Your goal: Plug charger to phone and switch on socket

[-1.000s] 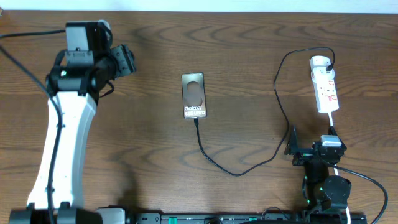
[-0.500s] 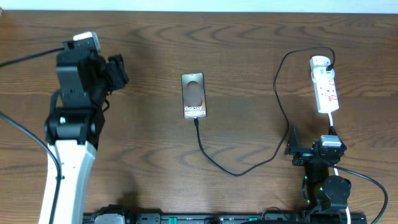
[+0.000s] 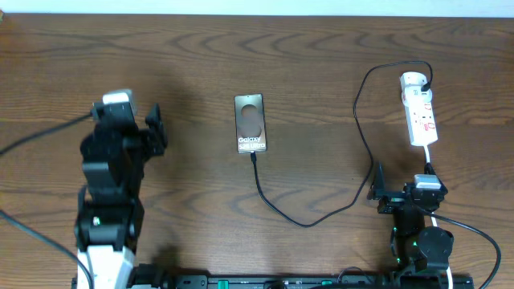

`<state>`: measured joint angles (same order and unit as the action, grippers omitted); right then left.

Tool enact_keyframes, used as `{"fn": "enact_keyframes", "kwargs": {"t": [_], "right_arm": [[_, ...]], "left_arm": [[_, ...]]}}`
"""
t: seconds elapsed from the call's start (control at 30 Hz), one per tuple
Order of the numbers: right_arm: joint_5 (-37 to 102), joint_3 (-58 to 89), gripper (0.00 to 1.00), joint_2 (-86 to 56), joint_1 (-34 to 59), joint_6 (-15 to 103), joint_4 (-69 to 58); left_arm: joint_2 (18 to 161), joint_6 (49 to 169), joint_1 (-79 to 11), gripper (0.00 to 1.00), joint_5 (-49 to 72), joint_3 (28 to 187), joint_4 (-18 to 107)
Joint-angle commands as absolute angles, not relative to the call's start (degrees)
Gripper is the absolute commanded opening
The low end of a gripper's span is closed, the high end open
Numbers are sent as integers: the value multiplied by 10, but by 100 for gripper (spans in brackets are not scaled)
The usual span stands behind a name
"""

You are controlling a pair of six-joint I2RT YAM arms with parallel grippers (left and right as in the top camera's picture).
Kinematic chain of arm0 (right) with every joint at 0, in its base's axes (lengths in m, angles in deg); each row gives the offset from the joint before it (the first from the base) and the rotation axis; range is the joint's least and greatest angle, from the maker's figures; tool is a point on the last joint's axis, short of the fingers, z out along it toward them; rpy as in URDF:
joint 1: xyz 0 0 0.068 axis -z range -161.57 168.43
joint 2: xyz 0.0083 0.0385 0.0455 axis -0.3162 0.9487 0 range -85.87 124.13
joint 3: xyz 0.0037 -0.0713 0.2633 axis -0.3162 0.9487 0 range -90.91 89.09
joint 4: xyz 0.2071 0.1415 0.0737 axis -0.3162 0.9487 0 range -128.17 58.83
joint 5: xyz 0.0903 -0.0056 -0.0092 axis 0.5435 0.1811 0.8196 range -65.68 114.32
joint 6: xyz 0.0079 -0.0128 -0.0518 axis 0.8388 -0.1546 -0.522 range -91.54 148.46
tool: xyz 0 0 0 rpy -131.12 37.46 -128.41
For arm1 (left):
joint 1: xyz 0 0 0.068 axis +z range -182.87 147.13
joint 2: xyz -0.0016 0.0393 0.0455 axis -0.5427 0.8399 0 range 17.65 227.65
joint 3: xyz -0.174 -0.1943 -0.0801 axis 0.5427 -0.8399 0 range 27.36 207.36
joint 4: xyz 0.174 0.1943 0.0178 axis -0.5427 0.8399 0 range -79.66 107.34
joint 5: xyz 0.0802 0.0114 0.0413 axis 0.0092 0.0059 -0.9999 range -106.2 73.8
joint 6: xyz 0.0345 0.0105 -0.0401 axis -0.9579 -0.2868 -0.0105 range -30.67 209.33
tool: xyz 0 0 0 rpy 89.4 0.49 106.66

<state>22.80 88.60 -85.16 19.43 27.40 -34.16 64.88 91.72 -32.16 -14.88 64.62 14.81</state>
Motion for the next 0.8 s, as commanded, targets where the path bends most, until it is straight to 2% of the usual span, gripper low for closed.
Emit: {"fn": "enact_keyframes", "kwargs": {"t": [0.0,0.2,0.6,0.63,0.67,0.77], "right_arm": [[225,888,99,-856,191,277,-341],[225,888,99,-856,191,277,-341],[225,888,99,-856,191,277,-341],[225,888,99,-856,191,278,-341],[225,888,99,-856,191,277,-341],[225,888,99,-856,191,277,-341]], "left_arm": [[585,881,-319,66,-155,584,125],[440,860,-319,66,-159,441,65],[224,815,-319,66,-159,276,62],[214,813,-319,93,-159,276,84],[205,812,-319,98,-159,276,99],[188,799,-319,98,-159,276,133]]}}
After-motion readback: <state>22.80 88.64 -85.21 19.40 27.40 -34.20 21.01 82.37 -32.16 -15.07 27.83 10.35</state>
